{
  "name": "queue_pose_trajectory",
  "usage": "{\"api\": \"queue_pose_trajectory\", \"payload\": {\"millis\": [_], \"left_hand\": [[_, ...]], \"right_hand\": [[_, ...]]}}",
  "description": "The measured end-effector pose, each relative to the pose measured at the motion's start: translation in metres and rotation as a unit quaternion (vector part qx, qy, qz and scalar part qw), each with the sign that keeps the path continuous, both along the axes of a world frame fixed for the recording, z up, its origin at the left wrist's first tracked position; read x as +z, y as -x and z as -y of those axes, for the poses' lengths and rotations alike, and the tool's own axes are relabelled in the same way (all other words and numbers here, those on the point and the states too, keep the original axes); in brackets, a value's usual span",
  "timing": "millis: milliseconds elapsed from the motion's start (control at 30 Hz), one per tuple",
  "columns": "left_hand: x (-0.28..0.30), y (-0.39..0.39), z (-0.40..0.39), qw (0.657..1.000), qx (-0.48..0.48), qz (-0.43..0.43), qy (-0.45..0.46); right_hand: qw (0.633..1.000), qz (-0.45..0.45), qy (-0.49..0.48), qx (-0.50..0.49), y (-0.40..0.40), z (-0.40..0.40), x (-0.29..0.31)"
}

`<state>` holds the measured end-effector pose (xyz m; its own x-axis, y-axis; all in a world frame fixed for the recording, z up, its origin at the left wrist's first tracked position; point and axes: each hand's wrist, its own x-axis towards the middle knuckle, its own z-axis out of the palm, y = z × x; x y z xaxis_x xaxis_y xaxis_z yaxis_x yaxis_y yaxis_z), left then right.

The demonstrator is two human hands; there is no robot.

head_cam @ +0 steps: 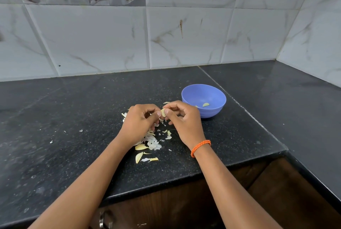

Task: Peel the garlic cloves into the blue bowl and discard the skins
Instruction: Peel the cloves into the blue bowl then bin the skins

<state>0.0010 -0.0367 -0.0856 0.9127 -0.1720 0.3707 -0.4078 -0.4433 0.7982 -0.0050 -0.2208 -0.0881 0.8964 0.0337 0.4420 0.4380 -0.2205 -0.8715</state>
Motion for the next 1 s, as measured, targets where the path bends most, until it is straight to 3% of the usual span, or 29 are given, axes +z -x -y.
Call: {"api": "queue_pose_trajectory", "payload": {"millis": [433, 667, 833, 1000], "left_hand": [[0.0038, 0.0039, 0.0031, 0.997, 0.048, 0.054, -0.014], [0.0036, 0.0002, -0.0037, 0.995, 0.087, 0.031, 0.02], [0.008, 0.0031, -0.0026, 0.995, 0.085, 0.026, 0.038], [0.0031, -0.0016, -0.0063, 0.995, 0.093, 0.035, 0.001]], "right_hand": [[1.0, -0.012, -0.017, 0.014, -0.0002, -0.0015, -0.0011], [0.999, -0.013, -0.04, -0.011, 0.0009, -0.0008, -0.0003], [1.0, 0.0, -0.008, -0.023, 0.0023, -0.0023, -0.0006], [0.994, 0.055, 0.051, -0.073, 0.005, -0.0035, -0.0003]]}}
